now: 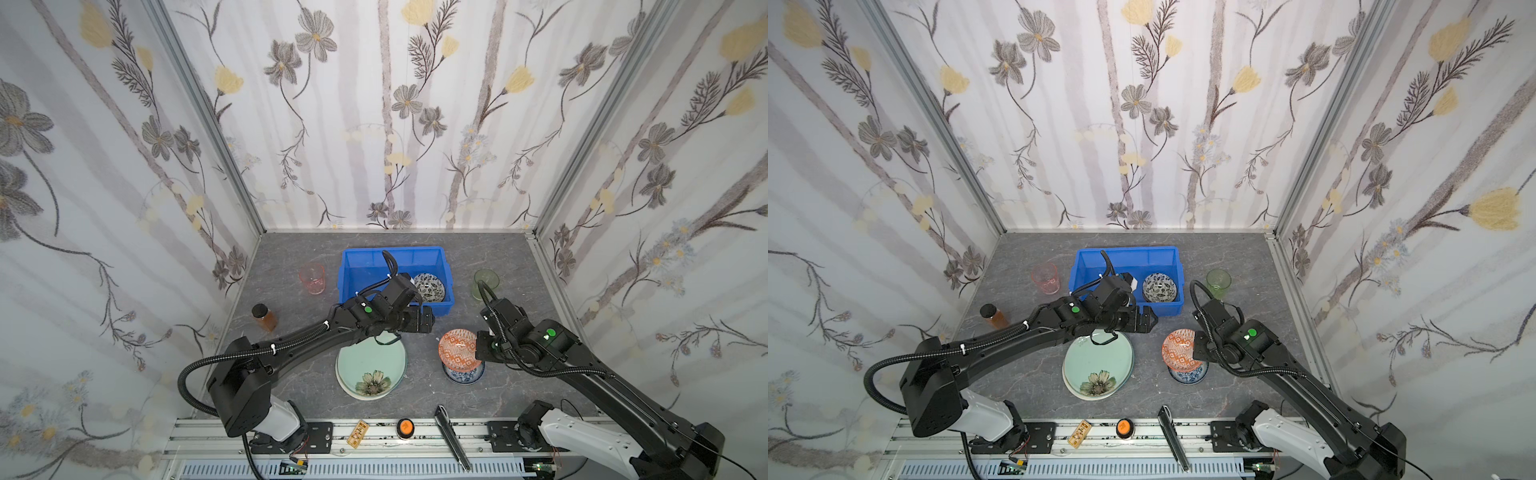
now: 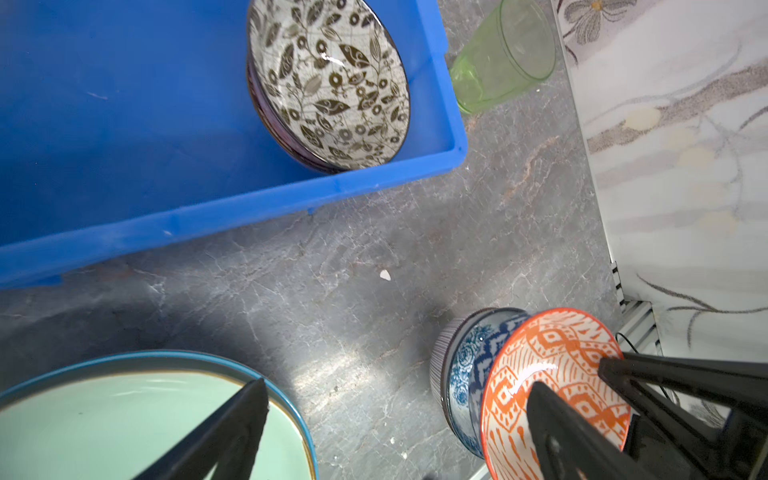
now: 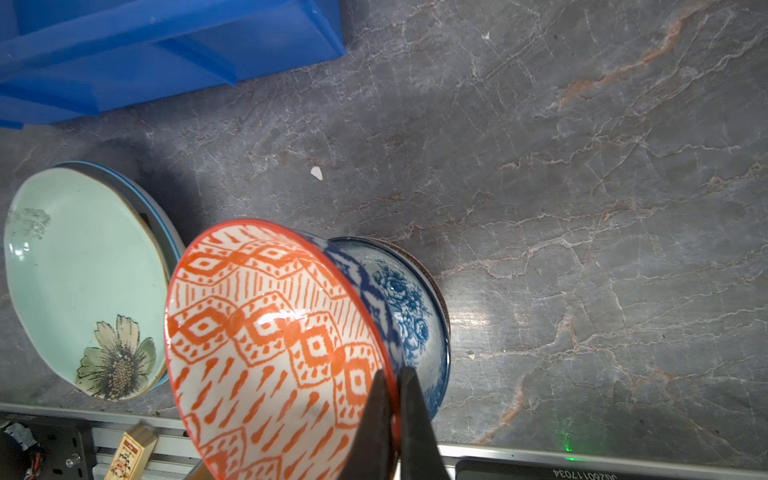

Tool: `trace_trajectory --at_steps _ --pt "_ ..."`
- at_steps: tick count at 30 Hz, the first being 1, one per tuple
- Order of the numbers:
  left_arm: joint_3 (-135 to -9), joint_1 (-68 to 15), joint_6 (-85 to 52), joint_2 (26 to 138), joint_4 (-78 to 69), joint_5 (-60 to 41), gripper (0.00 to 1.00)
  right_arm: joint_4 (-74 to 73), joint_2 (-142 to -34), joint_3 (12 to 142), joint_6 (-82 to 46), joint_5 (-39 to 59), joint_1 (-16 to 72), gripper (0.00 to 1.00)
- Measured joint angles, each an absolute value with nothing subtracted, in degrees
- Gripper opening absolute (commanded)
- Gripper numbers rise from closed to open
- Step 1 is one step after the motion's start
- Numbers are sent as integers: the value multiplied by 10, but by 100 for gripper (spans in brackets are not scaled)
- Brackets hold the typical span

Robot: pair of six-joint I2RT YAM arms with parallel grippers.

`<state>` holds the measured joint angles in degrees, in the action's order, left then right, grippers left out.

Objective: Place the mixed dishes into the plastic bin
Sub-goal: 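Tilt the orange-patterned bowl up with the right gripper while the left gripper grasps its rim, then lift the orange-patterned bowl off the stack with the left gripper while the right gripper releases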

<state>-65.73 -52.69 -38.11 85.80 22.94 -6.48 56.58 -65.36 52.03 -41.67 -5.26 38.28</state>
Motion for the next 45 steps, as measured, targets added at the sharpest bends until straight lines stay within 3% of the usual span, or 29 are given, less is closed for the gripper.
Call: trace_trajectory --at_steps 28,45 --pt "-687 -569 -423 917 226 -76 54 535 -727 602 -370 -78 380 0" --pt "-704 -572 -425 940 225 -72 19 533 -733 601 -364 -74 380 0"
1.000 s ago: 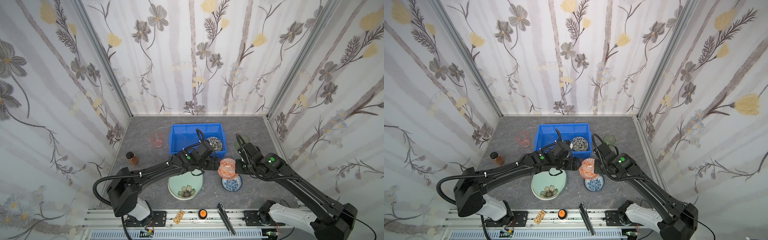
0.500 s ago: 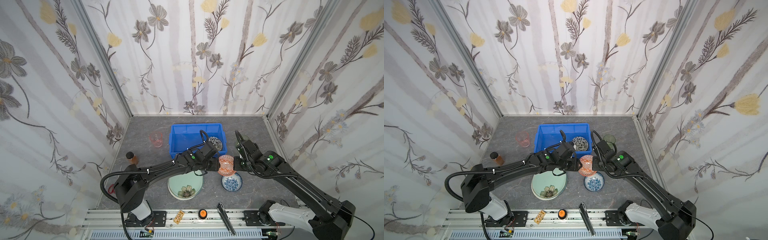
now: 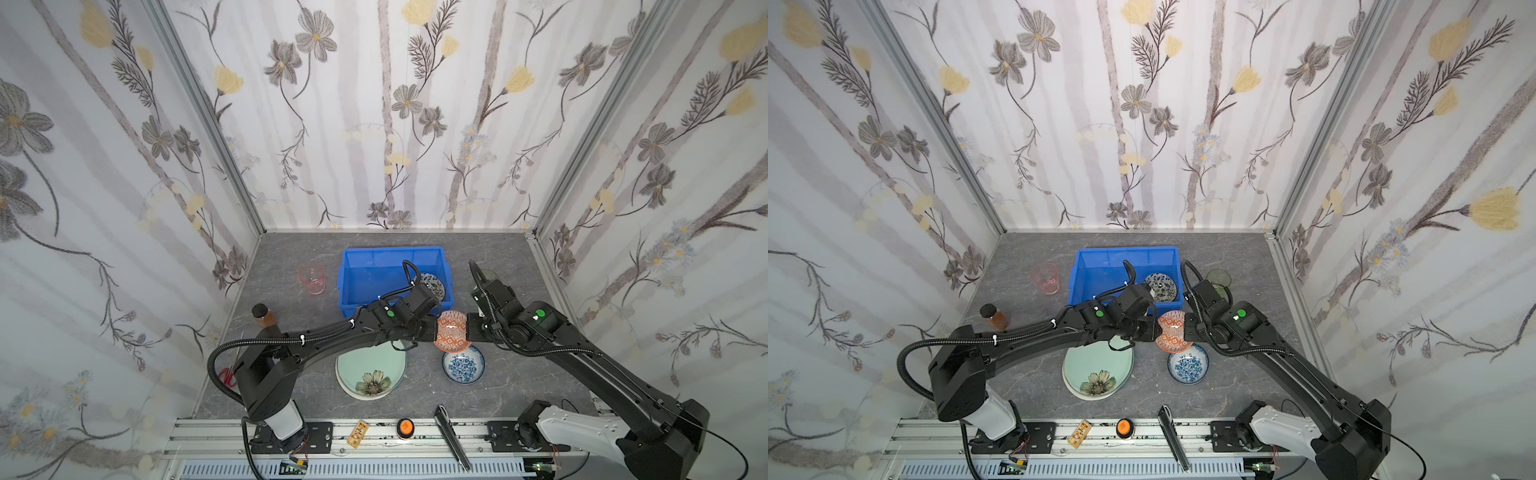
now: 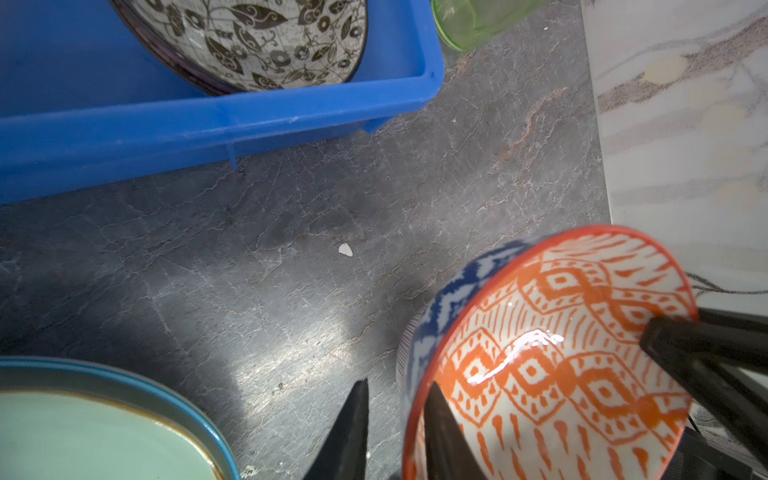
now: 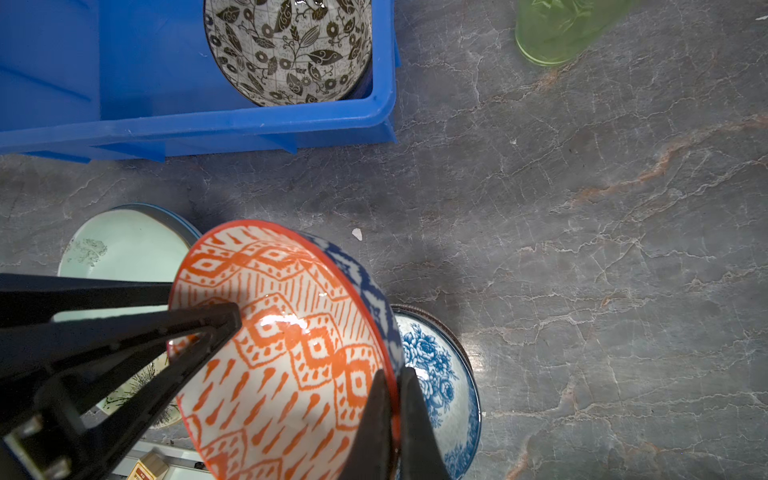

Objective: Place the mixed dishes into the plastic bin
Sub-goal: 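Lift the orange-patterned bowl off the stack with the left gripper while the right gripper releases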

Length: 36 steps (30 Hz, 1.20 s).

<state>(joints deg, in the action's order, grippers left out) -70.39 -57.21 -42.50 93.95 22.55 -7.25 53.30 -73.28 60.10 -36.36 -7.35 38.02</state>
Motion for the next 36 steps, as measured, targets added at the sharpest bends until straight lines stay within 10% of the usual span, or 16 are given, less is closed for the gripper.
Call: trace_trajectory --at_steps 16,36 --pt "-713 -572 -424 953 226 -62 0 515 -738 594 -359 -62 379 1" --pt "-717 -565 -422 953 230 -60 0 487 -681 592 -359 -70 367 65"
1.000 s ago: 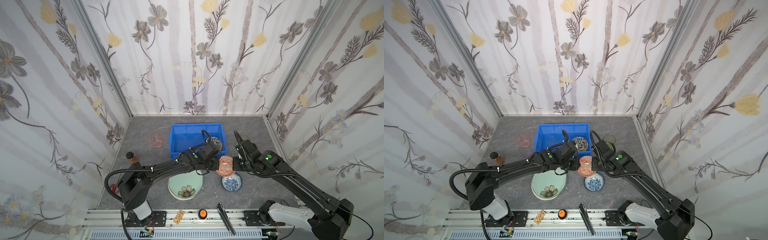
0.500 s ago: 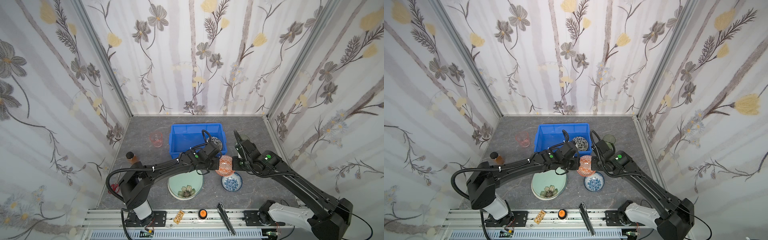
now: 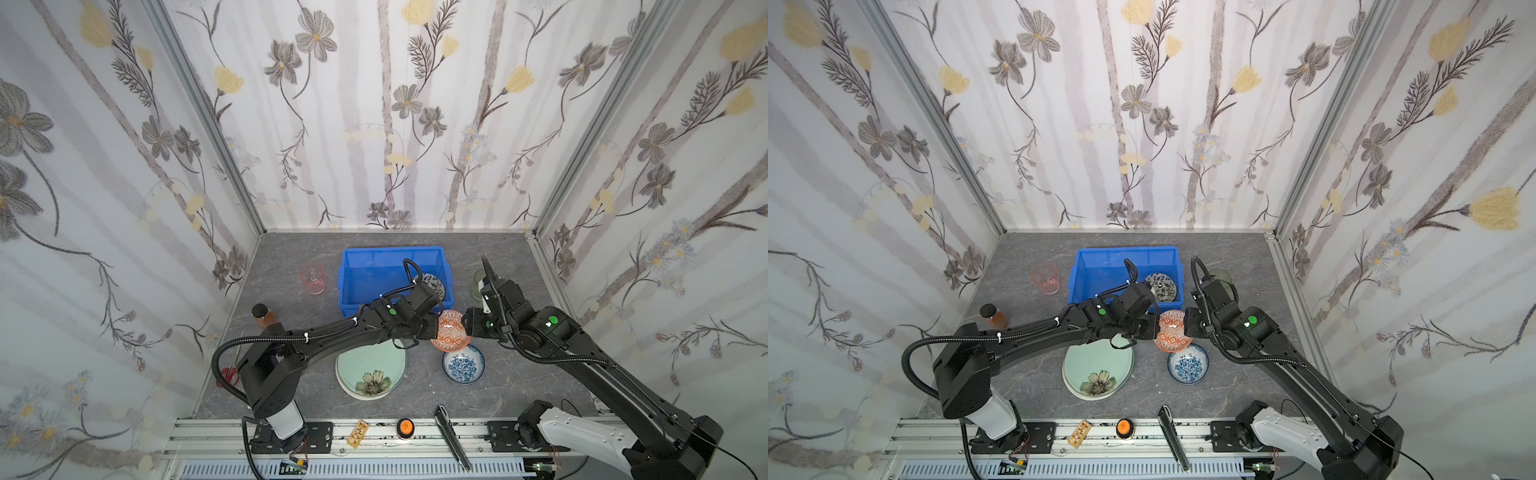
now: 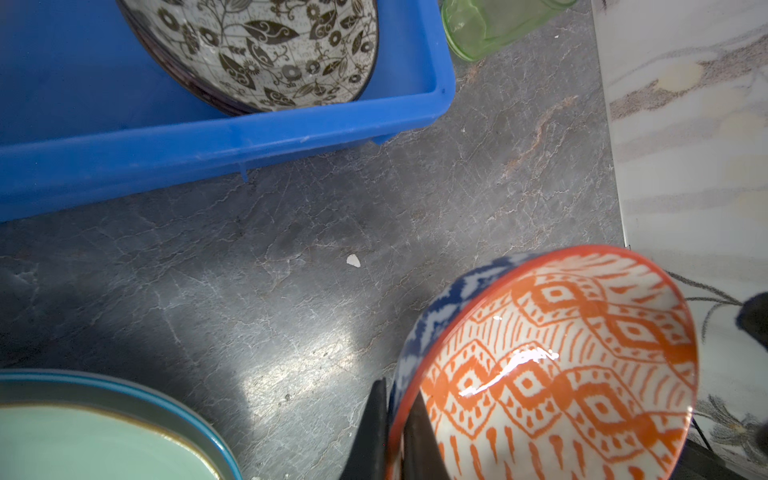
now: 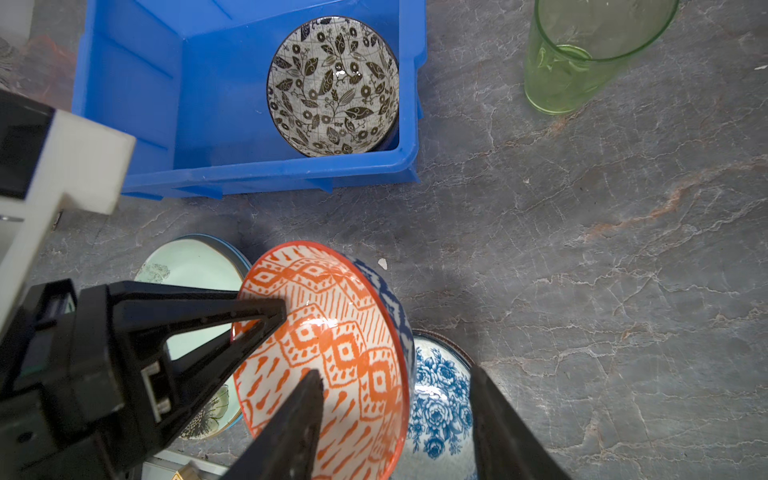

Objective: Place the mixed dishes into the plastic bin
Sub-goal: 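Lift the orange-patterned bowl off the stack with the left gripper while the right gripper releases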

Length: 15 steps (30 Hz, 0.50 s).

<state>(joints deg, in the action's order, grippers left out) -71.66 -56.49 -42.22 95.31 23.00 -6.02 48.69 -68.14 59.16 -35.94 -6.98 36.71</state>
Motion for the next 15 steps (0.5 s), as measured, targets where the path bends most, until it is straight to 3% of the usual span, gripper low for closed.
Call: trace_trajectory --at_steps 1,4,15 --pt "-717 -563 -422 953 230 -60 0 487 -677 591 -360 -74 367 70" --pt "-717 -557 -422 952 231 -60 0 486 -663 590 -360 -82 365 99" --pt "-752 -507 -405 942 252 -60 0 487 -617 588 -359 -104 346 100"
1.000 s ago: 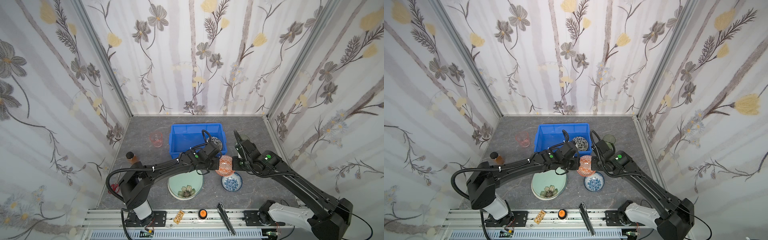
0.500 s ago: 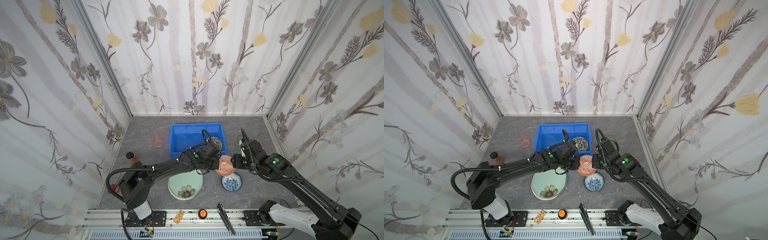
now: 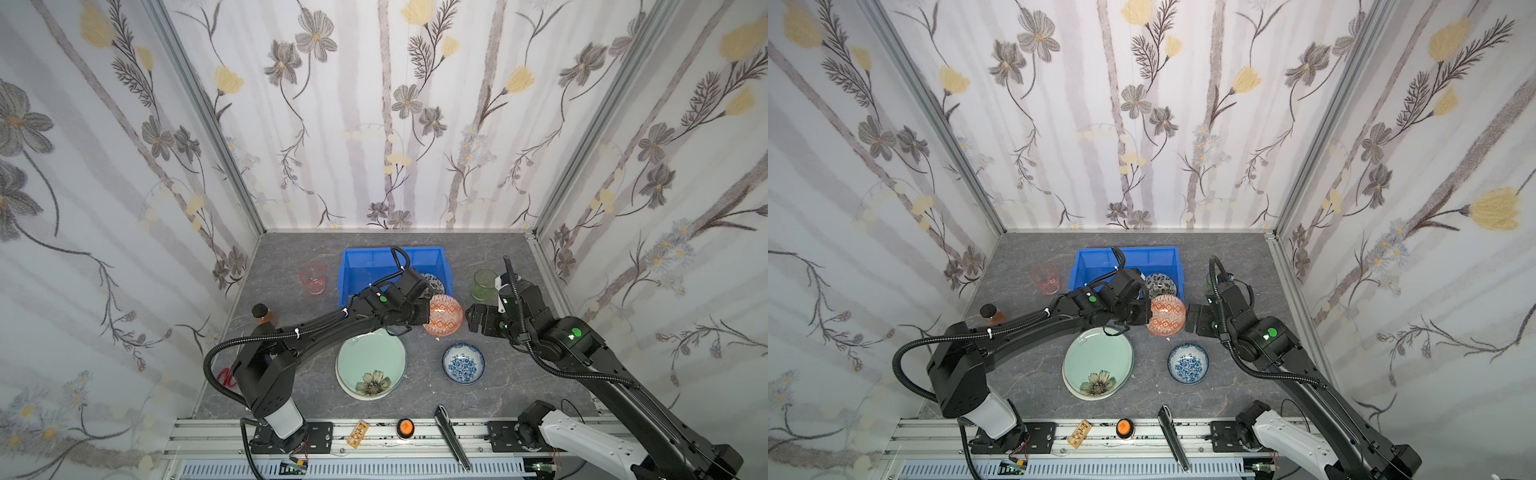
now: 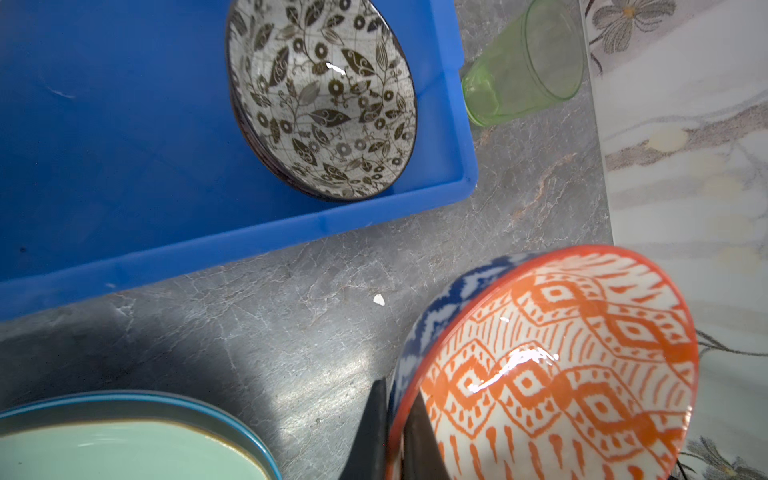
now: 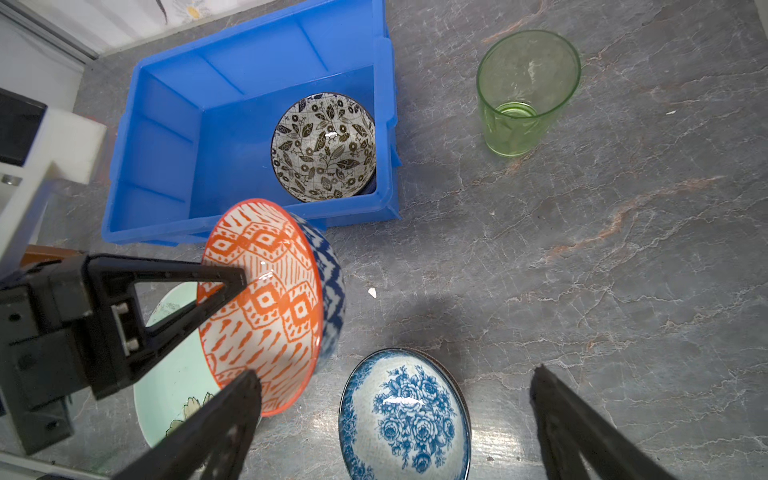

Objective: Place the mixed dishes into the plastic bin
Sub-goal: 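Lift the orange-patterned bowl off the stack with the left gripper while the right gripper releases, then carry the orange-patterned bowl over the blue bin with the left gripper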

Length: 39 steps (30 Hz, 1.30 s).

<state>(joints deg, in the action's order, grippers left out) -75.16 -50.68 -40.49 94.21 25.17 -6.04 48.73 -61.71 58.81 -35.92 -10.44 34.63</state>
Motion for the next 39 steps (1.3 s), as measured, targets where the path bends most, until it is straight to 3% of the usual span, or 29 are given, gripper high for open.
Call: trace_trajectory --at_steps 10,20,39 --pt "-800 -449 -376 950 269 -56 0 491 -591 576 -344 -95 304 100" --pt "-888 -406 -340 1039 298 -45 0 489 -595 560 -324 -65 269 100" --pt "-999 -396 -310 1174 333 -6 0 486 -631 563 -257 -29 191 100"
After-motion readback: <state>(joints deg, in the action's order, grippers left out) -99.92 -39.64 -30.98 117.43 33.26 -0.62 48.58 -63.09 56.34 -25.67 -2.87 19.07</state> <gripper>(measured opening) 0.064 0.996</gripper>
